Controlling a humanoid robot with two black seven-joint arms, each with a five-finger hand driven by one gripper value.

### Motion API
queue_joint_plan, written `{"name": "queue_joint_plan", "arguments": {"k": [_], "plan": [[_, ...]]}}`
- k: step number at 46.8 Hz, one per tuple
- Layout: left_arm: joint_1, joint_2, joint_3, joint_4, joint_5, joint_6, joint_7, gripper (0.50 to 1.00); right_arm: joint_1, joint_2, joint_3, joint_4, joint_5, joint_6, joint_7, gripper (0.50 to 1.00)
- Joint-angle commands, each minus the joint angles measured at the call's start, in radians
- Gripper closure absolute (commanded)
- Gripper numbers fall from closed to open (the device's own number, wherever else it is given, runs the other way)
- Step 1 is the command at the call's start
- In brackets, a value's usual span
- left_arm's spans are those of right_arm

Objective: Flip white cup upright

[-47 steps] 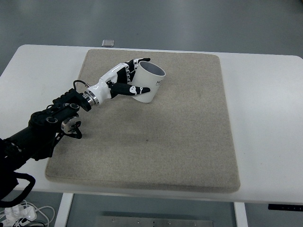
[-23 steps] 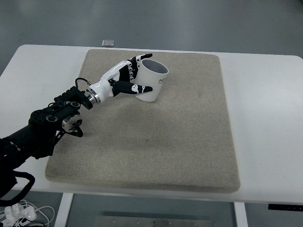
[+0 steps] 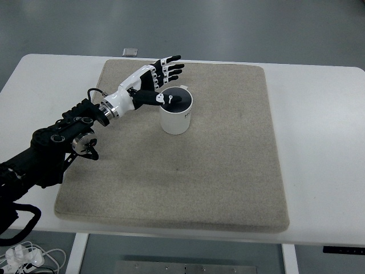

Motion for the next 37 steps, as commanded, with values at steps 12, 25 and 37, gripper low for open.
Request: {"name": "queue_joint_plan", "arguments": {"k": [12,25,37], "plan": [[-0.035,0.052,-0.019,-0.044,-0.055,-0.010,0.000,0.506,0.000,0.000,0.000,0.000,0.000,0.000,0.000,0.548],[-0.094,0.048,-0.014,0.023,-0.291,0.021,0.000,0.506,0.000,0.000,0.000,0.000,0.000,0.000,0.000,0.548],[-0.124,0.050,-0.019,0.088,-0.511,0.022,0.000,0.506,0.000,0.000,0.000,0.000,0.000,0.000,0.000,0.548]]}}
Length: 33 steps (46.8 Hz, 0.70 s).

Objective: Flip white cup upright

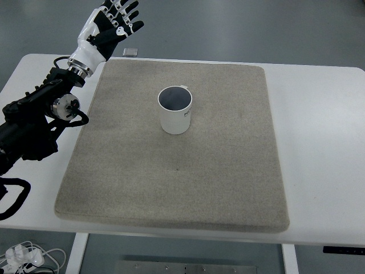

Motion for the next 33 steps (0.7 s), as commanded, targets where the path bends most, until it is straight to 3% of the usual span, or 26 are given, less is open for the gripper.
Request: {"name": "queue_joint_plan", "arguments": {"k": [1,14,21,33], "plan": [[0.005,0.002,-0.005,0.006,-0.072,0.001,0.000,0.506,0.000,0.000,0.000,0.000,0.000,0.000,0.000,0.548],[0.014,0.002,-0.008,0.117,-0.310,-0.019,0.000,0.506,0.000,0.000,0.000,0.000,0.000,0.000,0.000,0.548],[0.016,0.002,-0.008,0.124,-0.385,-0.022,0.181,0.506,0.000,0.000,0.006,0.000,0.000,0.000,0.000,0.548],[0.034,0.002,-0.112,0.129,-0.448,-0.014,0.414,0.506,0.000,0.000,0.008,0.000,0.002,0.003,0.000,0.548]]}}
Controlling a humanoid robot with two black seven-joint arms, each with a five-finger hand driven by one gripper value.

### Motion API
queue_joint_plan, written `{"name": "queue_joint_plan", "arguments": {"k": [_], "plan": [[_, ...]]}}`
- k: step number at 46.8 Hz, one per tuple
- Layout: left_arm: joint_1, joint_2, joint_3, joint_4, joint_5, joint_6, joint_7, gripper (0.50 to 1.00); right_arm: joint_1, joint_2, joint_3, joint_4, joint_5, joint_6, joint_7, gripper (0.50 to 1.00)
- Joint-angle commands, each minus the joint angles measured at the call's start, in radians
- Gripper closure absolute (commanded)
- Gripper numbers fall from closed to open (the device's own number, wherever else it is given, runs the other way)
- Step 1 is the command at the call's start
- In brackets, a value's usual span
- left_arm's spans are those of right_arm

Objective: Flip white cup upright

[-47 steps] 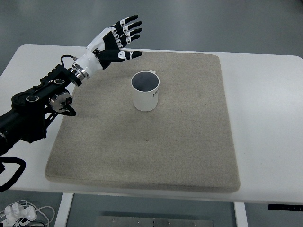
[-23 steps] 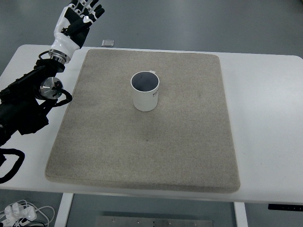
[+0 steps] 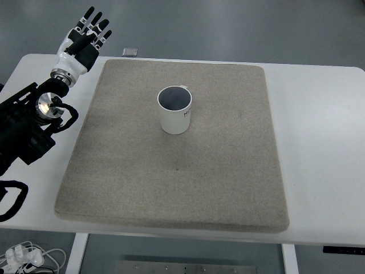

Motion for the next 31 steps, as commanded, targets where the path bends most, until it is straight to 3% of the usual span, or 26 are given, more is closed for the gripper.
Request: {"name": "queue_joint_plan", "arguments": {"k": [1,11,31], "plan": [[0.014,0.000,-0.065,0.003,-0.042,0.000,0.072,0.506,0.000,0.000,-0.002,0.000,0.001,0.004,0.000,0.548],[0.053,0.000,-0.194,0.007,-0.151,-0.001,0.098,0.506,-0.011,0.000,-0.008,0.000,0.001,0.003,0.000,0.548],[0.053,-0.008,-0.213,0.006,-0.202,-0.009,0.089,0.506,-0.014,0.000,0.003,0.002,0.004,0.009,0.000,0.548]]}}
